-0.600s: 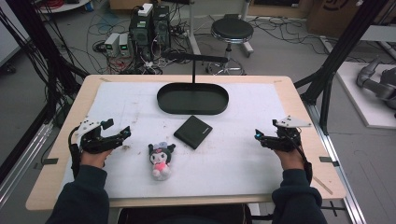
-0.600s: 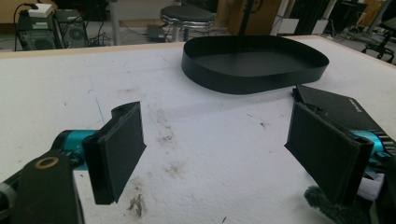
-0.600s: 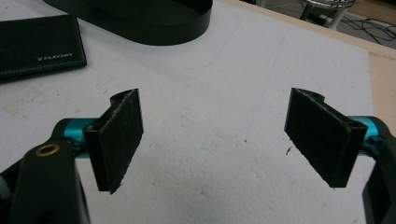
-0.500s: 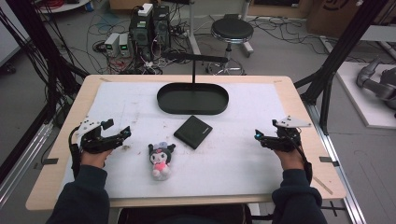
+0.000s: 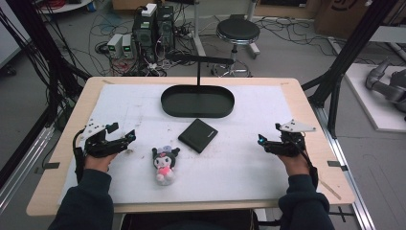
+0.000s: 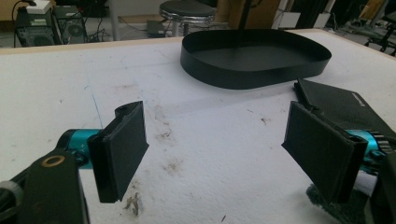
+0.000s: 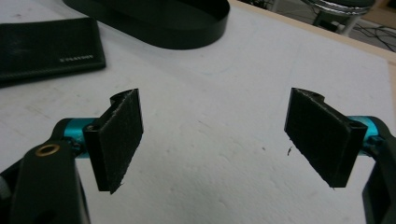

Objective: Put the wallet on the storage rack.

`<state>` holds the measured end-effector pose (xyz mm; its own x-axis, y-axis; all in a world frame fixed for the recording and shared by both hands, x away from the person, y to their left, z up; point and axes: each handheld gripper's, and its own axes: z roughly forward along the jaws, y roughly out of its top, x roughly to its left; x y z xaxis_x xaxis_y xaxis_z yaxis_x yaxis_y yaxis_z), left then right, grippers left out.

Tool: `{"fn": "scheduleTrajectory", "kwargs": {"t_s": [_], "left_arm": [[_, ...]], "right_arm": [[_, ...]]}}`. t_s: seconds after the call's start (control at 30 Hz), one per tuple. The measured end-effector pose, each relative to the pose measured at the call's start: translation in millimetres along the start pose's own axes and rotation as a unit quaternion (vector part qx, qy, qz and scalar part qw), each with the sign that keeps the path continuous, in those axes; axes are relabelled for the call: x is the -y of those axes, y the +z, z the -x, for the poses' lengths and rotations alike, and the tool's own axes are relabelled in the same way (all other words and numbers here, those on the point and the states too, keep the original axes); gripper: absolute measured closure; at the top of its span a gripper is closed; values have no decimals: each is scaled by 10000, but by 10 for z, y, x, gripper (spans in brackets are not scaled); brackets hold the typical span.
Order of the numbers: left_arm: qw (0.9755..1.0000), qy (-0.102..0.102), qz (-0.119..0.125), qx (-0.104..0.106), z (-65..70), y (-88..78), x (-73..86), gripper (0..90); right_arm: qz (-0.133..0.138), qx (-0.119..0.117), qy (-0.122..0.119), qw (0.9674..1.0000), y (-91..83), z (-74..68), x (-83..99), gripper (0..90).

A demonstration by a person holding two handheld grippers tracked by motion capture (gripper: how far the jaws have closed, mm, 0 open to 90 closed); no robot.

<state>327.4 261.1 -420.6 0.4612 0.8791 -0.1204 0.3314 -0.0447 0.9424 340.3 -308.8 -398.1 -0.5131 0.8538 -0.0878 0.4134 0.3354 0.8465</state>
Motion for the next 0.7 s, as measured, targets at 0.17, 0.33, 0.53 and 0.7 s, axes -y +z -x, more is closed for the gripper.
{"fn": "scheduleTrajectory", "kwargs": {"t_s": [0.17,0.33,0.53,0.7], "left_arm": [[10000,5,27,-15,-3,-30,4,211],[10000,-8,-38,-49,-19,-5,17,212],[10000,-19,-40,-48,-27,-13,27,217],[10000,-32,-35,-60,-40,-12,26,219]], "right_arm": [[167,-358,-84,9992,104,-220,-109,198],[281,-877,-363,9951,251,-518,-254,278],[115,-1194,-753,9899,533,-879,-370,289],[-76,-1420,-1100,9837,749,-1091,-455,406]]}}
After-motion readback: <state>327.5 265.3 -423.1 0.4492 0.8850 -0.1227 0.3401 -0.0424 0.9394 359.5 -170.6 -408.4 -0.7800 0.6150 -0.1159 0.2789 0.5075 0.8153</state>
